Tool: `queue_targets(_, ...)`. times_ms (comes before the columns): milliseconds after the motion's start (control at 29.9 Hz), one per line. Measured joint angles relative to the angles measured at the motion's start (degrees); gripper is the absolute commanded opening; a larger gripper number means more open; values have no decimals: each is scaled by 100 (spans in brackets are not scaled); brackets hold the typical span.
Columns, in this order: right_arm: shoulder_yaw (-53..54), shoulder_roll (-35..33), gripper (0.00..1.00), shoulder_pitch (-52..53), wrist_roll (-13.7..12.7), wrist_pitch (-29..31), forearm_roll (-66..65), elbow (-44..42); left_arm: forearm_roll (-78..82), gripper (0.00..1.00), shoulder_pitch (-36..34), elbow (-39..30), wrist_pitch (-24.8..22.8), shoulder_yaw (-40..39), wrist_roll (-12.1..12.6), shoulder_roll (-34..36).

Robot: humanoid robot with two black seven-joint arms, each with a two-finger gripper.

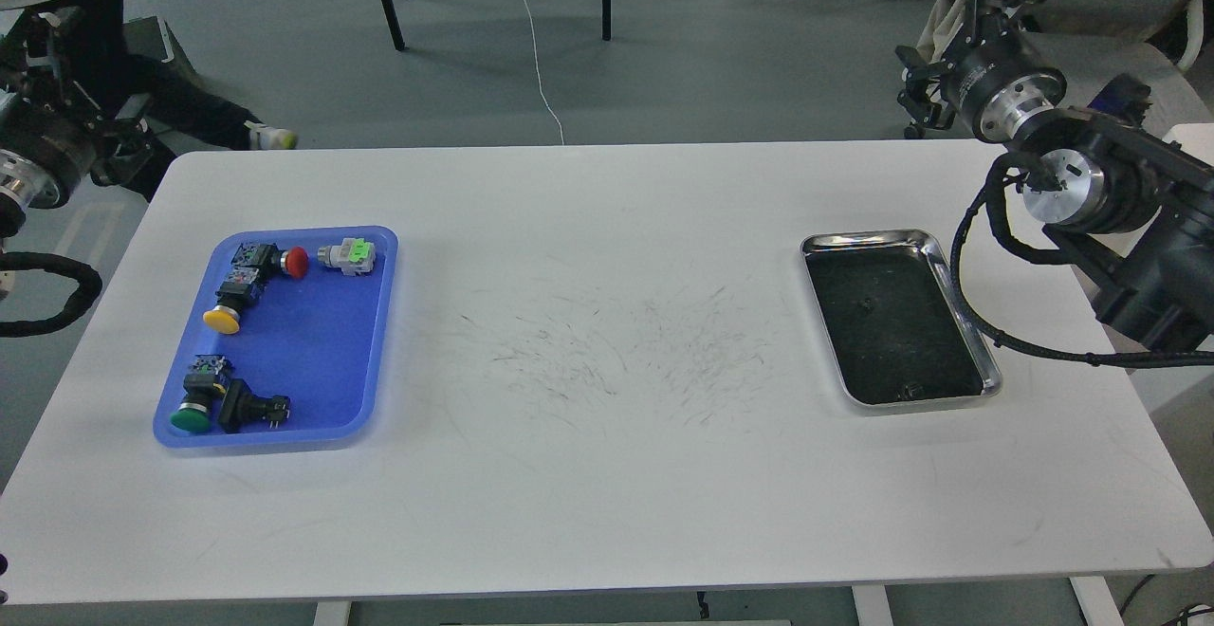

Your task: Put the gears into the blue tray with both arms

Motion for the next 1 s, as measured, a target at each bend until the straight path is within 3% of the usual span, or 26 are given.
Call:
queue_targets(301,-1624,-548,99,685,-439,266,-585,611,0,99,-20,-1,-1,0,0,-9)
queue_targets(702,-4014,-1228,98,2171,-448,1322,-2178,1844,9,99,-35,3,0,1,0,-8)
queue_targets(1003,-4570,-1166,97,2199,-470,1370,-3746,2145,9,99,-60,2,0,0,-9,-20)
